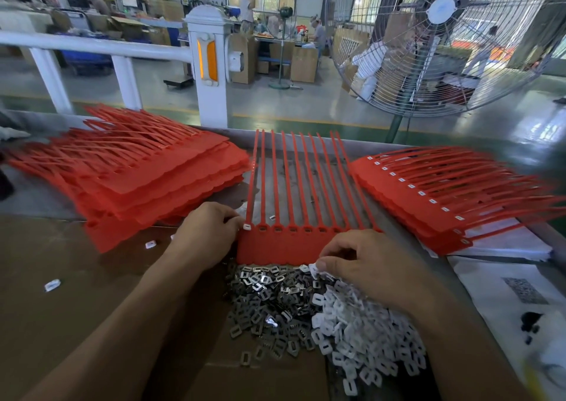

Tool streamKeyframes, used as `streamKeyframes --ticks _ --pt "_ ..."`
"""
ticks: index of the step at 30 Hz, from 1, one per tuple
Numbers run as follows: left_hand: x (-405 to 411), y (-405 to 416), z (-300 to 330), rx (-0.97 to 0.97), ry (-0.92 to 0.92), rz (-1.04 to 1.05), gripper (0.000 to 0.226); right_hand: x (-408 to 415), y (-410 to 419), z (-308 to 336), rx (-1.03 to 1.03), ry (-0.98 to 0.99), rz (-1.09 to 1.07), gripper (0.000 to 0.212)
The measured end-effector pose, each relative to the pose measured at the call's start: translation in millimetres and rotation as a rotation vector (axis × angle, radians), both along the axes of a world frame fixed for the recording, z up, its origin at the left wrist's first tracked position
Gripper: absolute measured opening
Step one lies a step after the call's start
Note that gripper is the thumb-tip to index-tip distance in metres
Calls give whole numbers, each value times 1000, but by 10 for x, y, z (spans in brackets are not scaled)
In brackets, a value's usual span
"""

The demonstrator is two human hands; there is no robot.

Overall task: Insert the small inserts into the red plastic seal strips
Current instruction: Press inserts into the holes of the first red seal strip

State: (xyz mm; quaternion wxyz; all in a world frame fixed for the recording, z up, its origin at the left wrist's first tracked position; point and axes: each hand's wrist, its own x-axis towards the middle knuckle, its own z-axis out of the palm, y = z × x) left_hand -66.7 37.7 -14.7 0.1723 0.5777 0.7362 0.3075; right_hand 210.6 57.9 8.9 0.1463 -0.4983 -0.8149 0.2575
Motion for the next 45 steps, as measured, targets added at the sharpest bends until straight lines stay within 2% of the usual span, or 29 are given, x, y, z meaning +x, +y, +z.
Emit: streamKeyframes --ticks 5,9,13,30,36,45 --pt "9 -1 12 -8 -45 0 30 10 10 -25 -4 9 -1 16" --pt "28 -21 27 -12 -38 -8 18 19 10 -30 -1 9 -4 15" --pt "48 -19 38 -20 -23 -4 19 14 10 -34 5 4 3 15" --pt "74 55 38 -95 160 -15 28 29 35 -45 -8 37 7 7" --pt "88 5 27 -26 64 -10 15 107 65 -3 -12 30 -37 5" --pt "139 -55 31 32 136 21 14 99 34 24 -94 5 21 4"
